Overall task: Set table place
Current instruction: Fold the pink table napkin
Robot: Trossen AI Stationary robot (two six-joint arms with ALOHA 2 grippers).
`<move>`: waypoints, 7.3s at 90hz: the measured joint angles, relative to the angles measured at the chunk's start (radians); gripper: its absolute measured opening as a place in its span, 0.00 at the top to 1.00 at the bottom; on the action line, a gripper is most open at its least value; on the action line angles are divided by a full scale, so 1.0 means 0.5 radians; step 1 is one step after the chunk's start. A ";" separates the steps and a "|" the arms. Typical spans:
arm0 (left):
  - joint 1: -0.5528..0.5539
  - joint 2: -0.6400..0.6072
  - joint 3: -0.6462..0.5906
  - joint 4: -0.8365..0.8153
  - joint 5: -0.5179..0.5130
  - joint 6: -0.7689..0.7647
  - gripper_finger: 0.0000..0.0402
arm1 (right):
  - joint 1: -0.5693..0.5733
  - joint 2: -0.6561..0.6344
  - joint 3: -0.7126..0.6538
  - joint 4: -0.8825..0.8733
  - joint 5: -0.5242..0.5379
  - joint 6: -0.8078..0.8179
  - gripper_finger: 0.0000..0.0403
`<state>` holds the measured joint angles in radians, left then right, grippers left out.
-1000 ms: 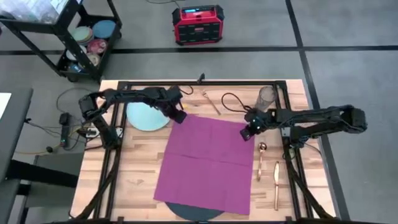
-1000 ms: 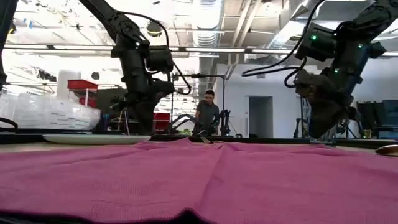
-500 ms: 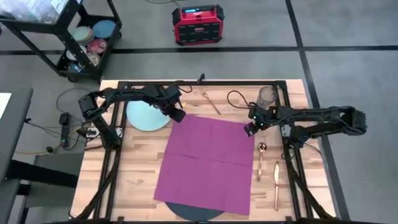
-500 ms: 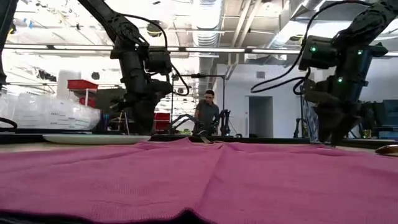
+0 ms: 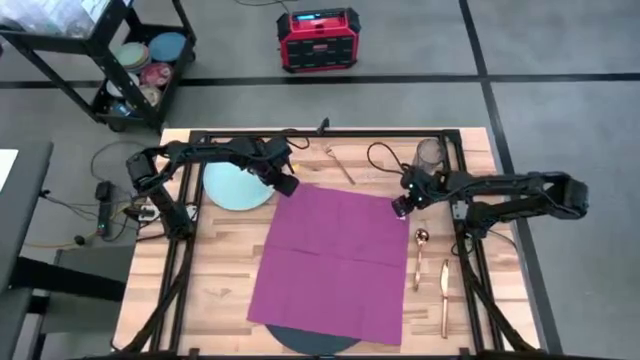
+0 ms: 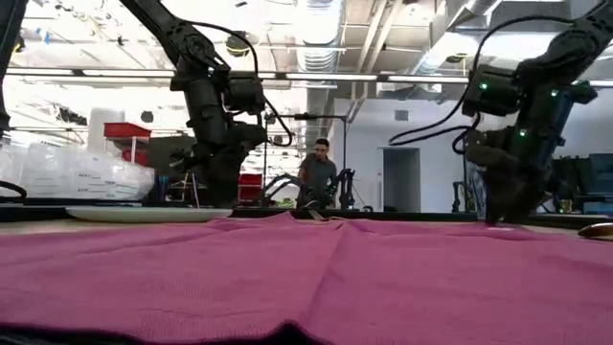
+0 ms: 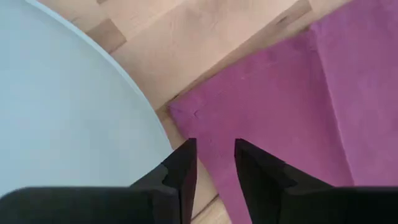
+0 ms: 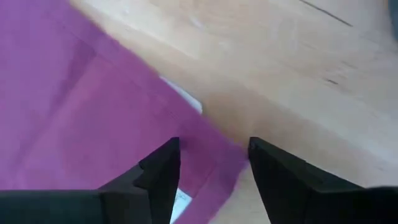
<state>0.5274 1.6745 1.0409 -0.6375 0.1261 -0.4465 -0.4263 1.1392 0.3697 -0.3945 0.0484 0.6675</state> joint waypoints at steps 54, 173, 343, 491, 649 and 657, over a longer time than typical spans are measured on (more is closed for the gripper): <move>0.000 0.000 0.000 0.000 -0.001 0.081 0.77 | 0.104 -0.093 -0.029 -0.040 0.035 0.074 0.99; -0.021 0.223 0.112 0.024 -0.186 1.366 0.48 | 0.132 -0.487 0.041 -0.319 -0.014 0.124 1.00; -0.037 0.040 0.280 -0.219 -0.350 1.220 1.00 | 0.132 -0.488 0.235 -0.180 -0.109 0.046 1.00; -0.453 -0.786 0.283 -0.950 -0.328 0.763 1.00 | 0.881 -0.761 0.605 -0.258 -0.202 0.266 1.00; -1.874 -0.783 -0.213 -0.491 -0.478 -1.014 1.00 | 1.985 -0.085 0.605 0.143 0.011 0.620 1.00; -1.921 -0.784 -0.282 -0.462 -0.467 -1.087 1.00 | 2.007 -0.027 0.605 0.191 -0.004 0.638 1.00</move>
<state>-0.4331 1.2827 0.8998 -0.8683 -0.1075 -0.9902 0.5774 1.1258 0.6720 -0.2993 0.0463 0.9864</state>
